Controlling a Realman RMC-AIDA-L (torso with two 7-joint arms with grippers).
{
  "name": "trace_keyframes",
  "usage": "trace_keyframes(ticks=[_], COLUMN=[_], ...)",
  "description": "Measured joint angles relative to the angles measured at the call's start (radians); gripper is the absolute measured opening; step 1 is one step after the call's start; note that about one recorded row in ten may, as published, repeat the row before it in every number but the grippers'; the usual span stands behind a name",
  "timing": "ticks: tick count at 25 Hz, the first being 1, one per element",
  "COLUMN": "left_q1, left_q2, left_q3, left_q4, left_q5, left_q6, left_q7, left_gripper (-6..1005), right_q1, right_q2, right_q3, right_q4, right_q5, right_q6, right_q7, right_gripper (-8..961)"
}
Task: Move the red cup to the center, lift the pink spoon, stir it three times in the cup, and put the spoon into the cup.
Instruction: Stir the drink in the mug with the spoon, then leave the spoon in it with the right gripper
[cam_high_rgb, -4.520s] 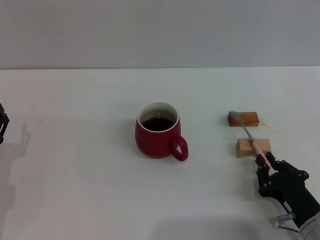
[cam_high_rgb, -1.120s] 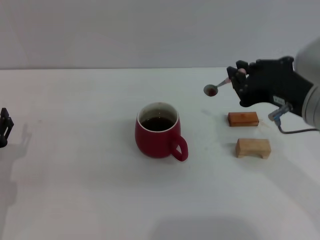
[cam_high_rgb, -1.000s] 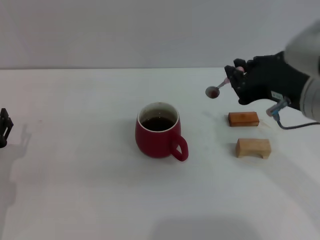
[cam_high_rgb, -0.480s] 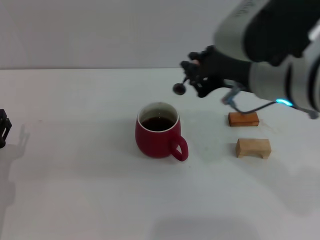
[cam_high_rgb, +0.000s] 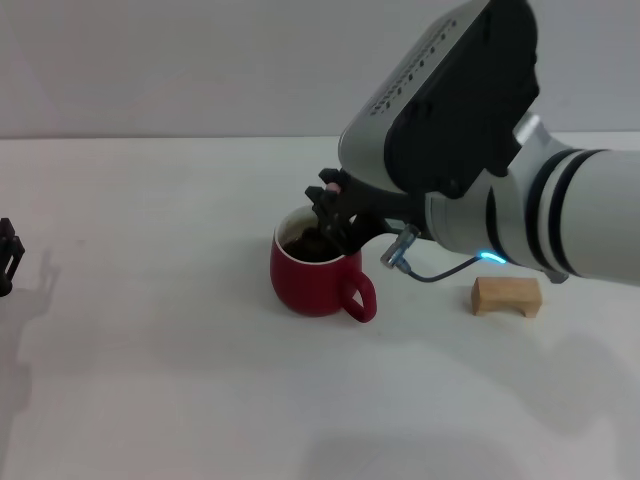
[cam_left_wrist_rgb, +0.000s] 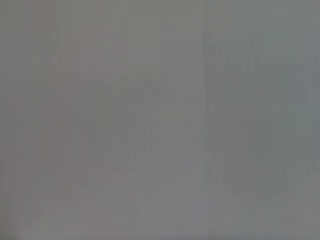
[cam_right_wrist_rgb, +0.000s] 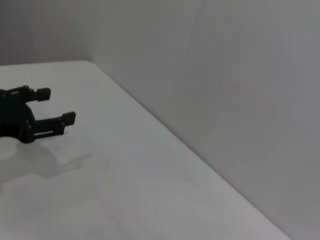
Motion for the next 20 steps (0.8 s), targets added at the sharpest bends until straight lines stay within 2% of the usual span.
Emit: trace_keyframes(ticks=[9, 20], left_q1=[0.000, 0.005], left_q2=[0.000, 0.001], left_q3=[0.000, 0.000], left_q4=[0.004, 0.004], left_q5=[0.000, 0.000], left_q6=[0.000, 0.000], left_q7=[-0.001, 0.000], left_gripper=[809, 808], right_q1=[0.040, 0.132], right_q2=[0.003, 0.002], right_q3=[-0.029, -0.027], right_q4=[-0.115, -0.279], right_q5=[0.015, 0.057], right_q6=[-0.049, -0.136], right_q7=[0.016, 0.017], right_gripper=[133, 134])
